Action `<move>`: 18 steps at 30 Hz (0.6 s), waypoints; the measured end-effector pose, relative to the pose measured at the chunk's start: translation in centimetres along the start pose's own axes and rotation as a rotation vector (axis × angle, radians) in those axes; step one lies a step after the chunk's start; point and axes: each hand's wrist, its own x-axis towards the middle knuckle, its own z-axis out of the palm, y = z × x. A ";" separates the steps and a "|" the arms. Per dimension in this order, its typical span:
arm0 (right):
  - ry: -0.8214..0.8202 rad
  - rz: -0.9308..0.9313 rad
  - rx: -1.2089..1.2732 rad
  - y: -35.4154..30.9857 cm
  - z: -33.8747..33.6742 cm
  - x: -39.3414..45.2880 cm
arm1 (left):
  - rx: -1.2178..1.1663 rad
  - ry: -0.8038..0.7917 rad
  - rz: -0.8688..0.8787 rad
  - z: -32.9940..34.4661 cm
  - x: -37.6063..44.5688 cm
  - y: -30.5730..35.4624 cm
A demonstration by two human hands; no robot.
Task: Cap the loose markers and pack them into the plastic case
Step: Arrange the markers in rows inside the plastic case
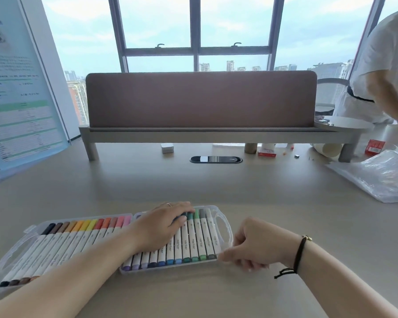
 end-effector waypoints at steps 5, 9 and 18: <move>0.046 0.046 0.243 1.2 -0.9 0.5 | -0.008 -0.059 -0.016 -0.4 1.5 0.9; 0.111 0.132 0.451 2.1 -1.6 1.3 | -0.066 -0.068 -0.049 -0.6 3.3 1.7; 0.602 0.201 0.281 4.7 -2.3 3.6 | -0.086 -0.098 -0.163 -2.8 5.9 0.5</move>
